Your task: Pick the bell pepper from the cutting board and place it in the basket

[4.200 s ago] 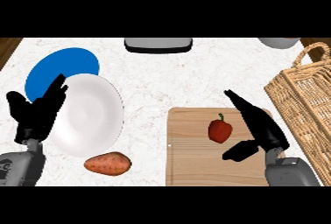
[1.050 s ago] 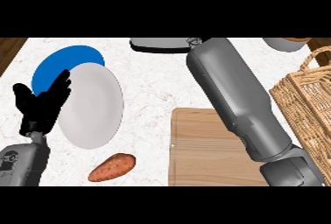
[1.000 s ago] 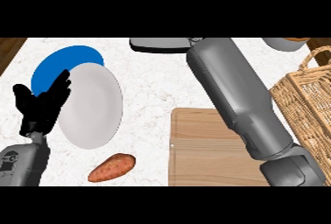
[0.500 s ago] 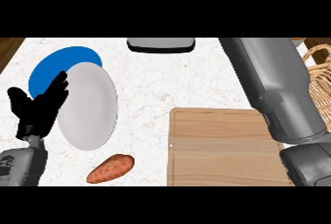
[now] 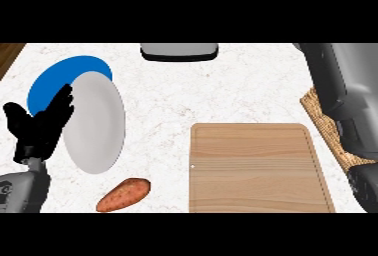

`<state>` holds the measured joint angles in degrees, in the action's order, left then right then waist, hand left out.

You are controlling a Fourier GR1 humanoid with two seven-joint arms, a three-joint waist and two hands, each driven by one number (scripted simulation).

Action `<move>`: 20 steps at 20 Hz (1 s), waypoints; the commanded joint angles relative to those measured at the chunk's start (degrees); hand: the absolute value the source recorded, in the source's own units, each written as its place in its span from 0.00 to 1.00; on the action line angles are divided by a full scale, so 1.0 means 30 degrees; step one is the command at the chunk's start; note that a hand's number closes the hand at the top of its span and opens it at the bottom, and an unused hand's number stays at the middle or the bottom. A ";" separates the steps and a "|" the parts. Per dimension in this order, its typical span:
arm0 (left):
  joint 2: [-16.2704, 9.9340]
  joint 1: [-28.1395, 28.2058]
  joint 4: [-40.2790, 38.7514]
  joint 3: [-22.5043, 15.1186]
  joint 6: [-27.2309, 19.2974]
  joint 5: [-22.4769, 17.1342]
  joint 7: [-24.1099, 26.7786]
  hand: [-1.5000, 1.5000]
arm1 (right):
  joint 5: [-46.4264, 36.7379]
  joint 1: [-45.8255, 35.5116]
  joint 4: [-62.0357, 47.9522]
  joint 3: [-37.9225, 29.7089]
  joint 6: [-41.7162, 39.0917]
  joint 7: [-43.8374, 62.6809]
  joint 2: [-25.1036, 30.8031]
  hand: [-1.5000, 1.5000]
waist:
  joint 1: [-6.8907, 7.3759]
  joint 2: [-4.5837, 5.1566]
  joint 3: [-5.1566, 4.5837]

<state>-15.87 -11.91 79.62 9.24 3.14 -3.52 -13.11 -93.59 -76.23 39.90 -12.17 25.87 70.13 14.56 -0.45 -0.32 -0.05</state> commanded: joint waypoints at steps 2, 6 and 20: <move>-0.0171 -0.0390 -0.0069 0.0493 0.0049 -0.0443 -0.0390 0.50 | -0.0006 0.1615 0.1782 -0.1020 -0.1424 0.2306 0.0710 1.00 | -0.0333 -0.0083 0.0015; -0.0197 0.0926 0.0922 0.0437 0.0117 -0.0344 -0.0338 0.50 | -0.0042 0.4372 0.4310 -0.1222 -0.2266 0.1271 0.0454 1.00 | -0.0340 -0.0184 0.0024; 0.0090 0.0297 0.0609 0.0351 0.0088 -0.0209 -0.0243 0.50 | -0.1164 1.1052 1.1209 -0.4114 0.0946 0.1533 -0.0980 0.00 | 0.0070 0.0065 0.0023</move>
<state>-15.87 -10.49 80.48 10.25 4.01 -4.06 -12.74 -94.06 -45.74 70.51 -22.28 23.84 63.86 14.48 -0.75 -0.31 0.00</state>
